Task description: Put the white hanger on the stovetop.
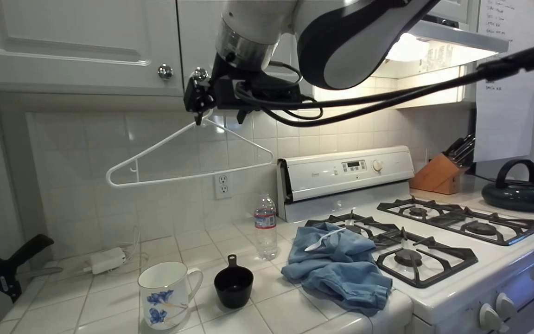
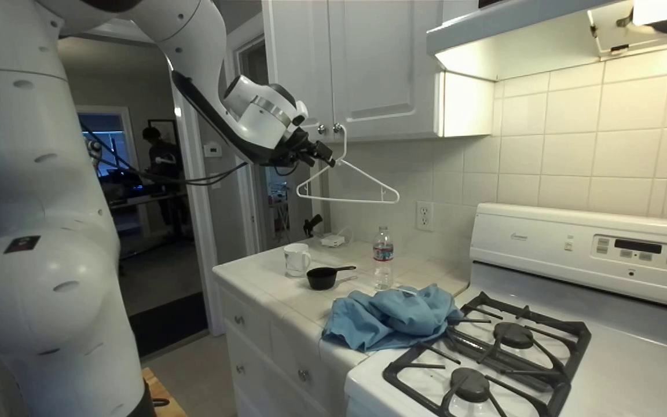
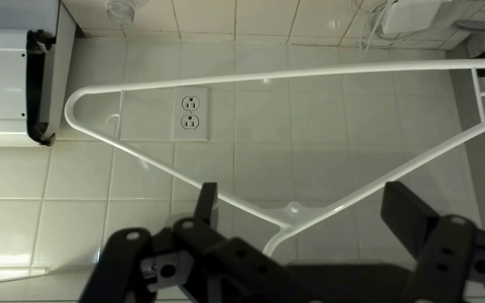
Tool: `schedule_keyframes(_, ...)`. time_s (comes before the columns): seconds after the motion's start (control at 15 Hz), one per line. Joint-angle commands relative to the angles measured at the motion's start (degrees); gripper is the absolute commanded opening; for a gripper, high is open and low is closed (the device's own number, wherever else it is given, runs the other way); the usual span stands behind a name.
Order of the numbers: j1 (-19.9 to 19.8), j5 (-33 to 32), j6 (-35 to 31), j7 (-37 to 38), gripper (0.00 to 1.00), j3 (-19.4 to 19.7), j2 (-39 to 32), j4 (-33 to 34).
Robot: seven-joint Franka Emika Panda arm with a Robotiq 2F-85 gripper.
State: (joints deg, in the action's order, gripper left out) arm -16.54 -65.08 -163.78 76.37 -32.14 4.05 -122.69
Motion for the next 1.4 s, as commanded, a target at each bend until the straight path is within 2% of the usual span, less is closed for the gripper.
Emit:
schedule_keyframes(0.0, -1.56, -8.87, -1.02, 5.22, 1.00, 0.33, -0.09, 2.39)
schedule_keyframes(0.33, -1.99, -27.25, 1.56, 17.48, 1.00, -0.66, -2.94, 8.45)
schedule_keyframes(0.53, -1.15, -34.77, 4.73, 22.24, 1.00, -1.40, -5.65, 10.40)
schedule_keyframes(0.87, -0.16, -39.54, 10.37, 25.04, 1.00, -2.09, -10.31, 11.68)
schedule_keyframes(1.33, 1.39, -38.82, 15.29, 28.53, 1.00, -2.28, -13.22, 14.47)
